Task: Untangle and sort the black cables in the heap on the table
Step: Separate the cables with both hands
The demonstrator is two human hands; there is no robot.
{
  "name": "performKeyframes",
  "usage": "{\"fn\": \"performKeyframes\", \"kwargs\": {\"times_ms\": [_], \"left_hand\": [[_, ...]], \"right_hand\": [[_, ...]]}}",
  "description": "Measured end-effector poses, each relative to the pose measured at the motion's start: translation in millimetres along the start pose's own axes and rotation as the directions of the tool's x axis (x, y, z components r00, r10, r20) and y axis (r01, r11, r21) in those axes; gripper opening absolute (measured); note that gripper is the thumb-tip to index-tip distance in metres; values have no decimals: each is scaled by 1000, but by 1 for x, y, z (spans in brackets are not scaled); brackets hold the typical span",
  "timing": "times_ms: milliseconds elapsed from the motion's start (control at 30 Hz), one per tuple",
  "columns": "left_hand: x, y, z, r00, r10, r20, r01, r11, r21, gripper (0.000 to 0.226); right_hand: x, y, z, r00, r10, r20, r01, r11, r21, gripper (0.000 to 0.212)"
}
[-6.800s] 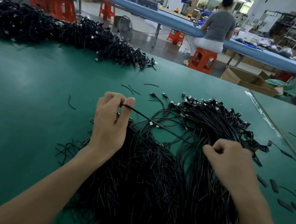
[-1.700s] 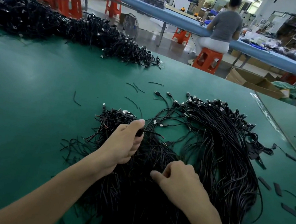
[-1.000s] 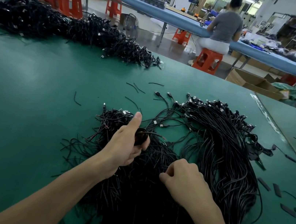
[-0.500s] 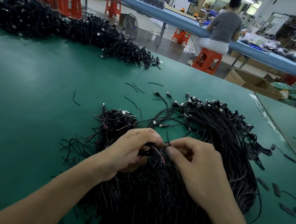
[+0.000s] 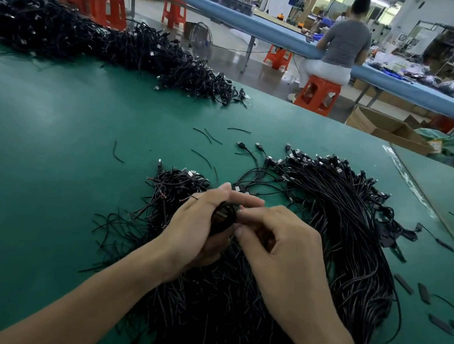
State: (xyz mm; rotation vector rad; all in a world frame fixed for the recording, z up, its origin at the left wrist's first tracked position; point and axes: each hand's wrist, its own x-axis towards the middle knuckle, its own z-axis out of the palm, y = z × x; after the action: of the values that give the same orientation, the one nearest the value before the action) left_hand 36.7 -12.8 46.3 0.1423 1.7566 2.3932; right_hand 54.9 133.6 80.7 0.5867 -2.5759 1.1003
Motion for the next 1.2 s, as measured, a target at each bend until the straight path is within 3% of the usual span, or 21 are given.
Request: {"fn": "performKeyframes", "kwargs": {"times_ms": [233, 567, 733, 833, 1000, 1100, 1200], "left_hand": [[-2, 2, 0, 997, 69, 20, -68, 996, -51, 48], [3, -5, 4, 987, -7, -158, -10, 994, -105, 61], [7, -11, 2, 958, -113, -263, 111, 994, -24, 69], [4, -13, 1, 967, -206, -149, 208, 978, -1, 60], [-1, -14, 2, 882, -467, 67, 464, 884, 57, 58], [-3, -13, 0, 787, -582, 204, 583, 810, 61, 60], [-4, -10, 0, 719, -629, 296, 646, 762, 47, 48]], "right_hand": [[0, -1, 4, 989, 144, -45, -136, 981, 138, 14], [-2, -6, 4, 988, -68, 141, 92, 982, -168, 11], [-5, -8, 5, 930, -290, 226, 366, 802, -473, 6], [-6, -3, 5, 870, -407, 279, 493, 702, -513, 10], [-6, 0, 1, 762, -565, 316, 641, 586, -496, 13], [-2, 1, -2, 748, -548, 374, 664, 604, -442, 13], [0, 3, -5, 811, -431, 396, 577, 705, -413, 10]]}}
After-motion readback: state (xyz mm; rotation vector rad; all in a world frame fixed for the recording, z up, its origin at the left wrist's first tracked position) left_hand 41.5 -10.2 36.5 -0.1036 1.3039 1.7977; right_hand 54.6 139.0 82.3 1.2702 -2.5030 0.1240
